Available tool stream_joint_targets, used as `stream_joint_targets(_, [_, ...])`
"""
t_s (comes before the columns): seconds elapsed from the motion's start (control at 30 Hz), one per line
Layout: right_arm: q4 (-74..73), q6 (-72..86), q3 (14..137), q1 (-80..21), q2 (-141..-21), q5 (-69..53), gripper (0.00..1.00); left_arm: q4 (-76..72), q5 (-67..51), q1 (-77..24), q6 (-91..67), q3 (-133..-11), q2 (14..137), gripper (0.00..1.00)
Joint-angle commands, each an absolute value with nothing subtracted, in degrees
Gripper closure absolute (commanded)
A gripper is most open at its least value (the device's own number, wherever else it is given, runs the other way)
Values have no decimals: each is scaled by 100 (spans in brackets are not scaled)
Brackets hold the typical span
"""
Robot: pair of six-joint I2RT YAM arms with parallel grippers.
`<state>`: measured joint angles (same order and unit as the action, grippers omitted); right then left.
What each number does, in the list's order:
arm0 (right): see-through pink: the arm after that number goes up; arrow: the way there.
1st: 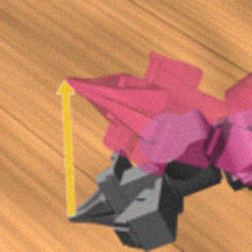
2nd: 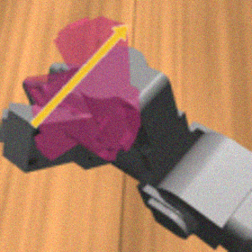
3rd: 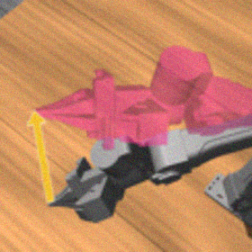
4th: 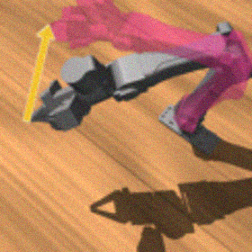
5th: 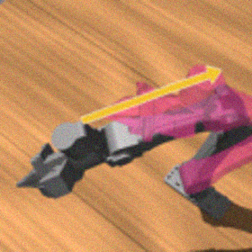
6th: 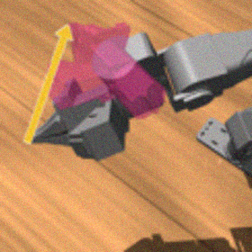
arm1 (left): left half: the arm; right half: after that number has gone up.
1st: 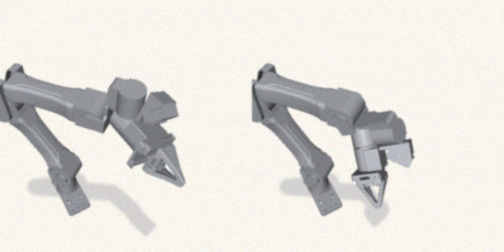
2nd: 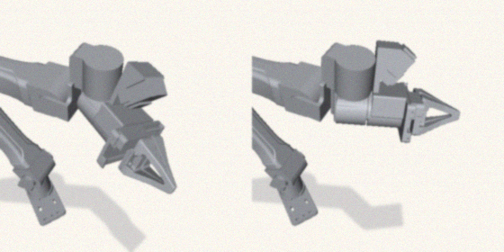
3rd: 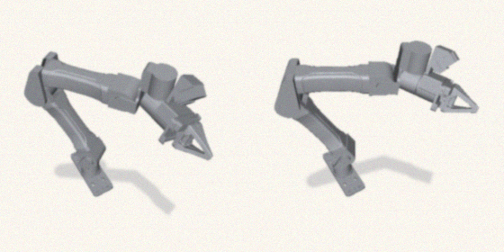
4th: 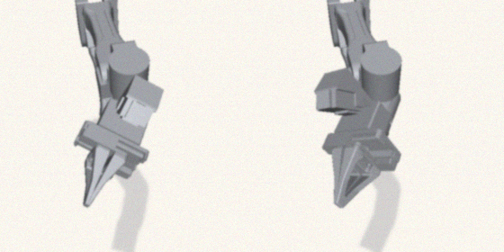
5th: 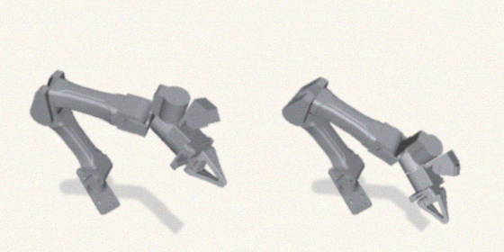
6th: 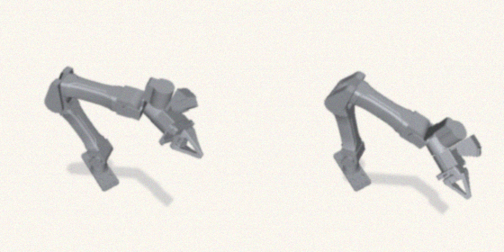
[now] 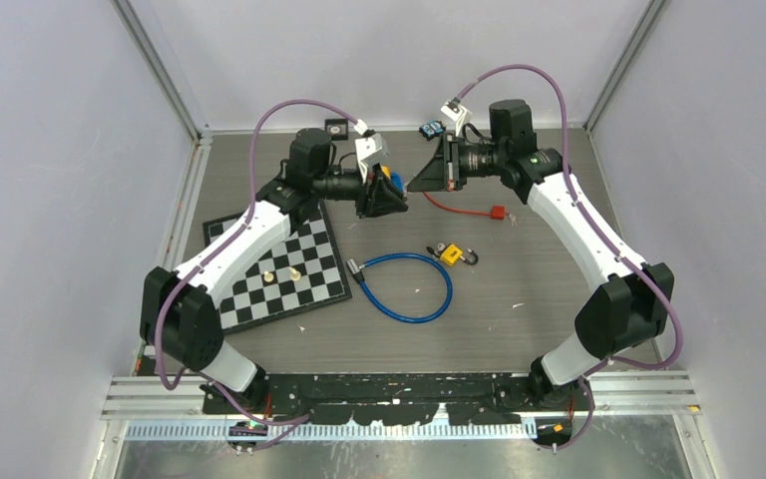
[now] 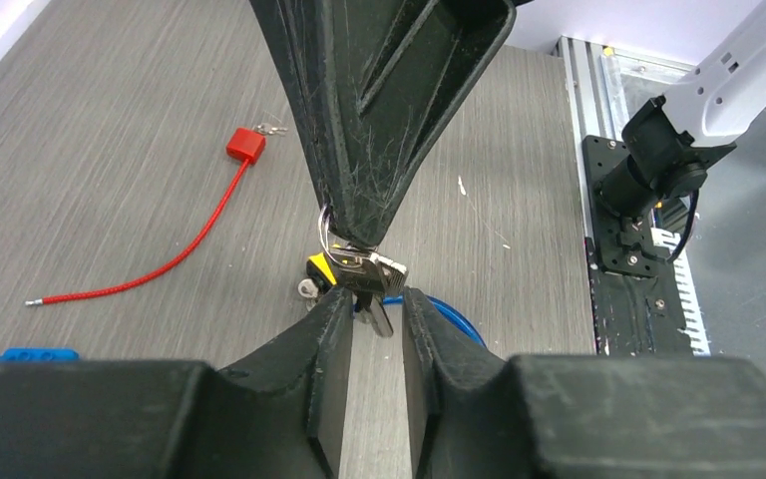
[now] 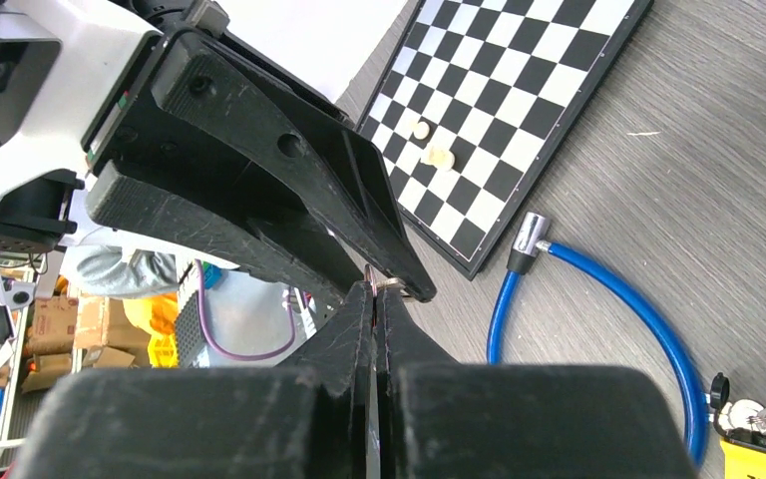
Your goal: Unlock with the key
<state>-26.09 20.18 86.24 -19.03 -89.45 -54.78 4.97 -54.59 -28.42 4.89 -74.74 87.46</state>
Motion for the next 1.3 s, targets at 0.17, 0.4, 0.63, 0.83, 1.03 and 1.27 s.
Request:
stream_joint_targets(0.17, [-2368, 2052, 8631, -1925, -8777, -5612, 100, 313, -5662, -2848, 652, -7453, 8724, 85])
stream_joint_targets(0.4, [-2633, 1771, 8694, -1931, -8787, -5483, 99, 601, -5634, -2848, 955, -7427, 8598, 87])
stream_joint_targets(0.63, [-2814, 1600, 8706, -1925, -8779, -5381, 99, 847, -5560, -2848, 1212, -7457, 8513, 69])
stream_joint_targets(0.83, [-2798, 1612, 8710, -1925, -8811, -5387, 100, 879, -5603, -2848, 1112, -7592, 8613, 69])
stream_joint_targets(1.03, [-2755, 1659, 8685, -1925, -8814, -5410, 99, 870, -5573, -2848, 1121, -7750, 8778, 62])
stream_joint_targets(1.27, [-2675, 1722, 8640, -1925, -8821, -5431, 100, 864, -5605, -2863, 1123, -7972, 8985, 67])
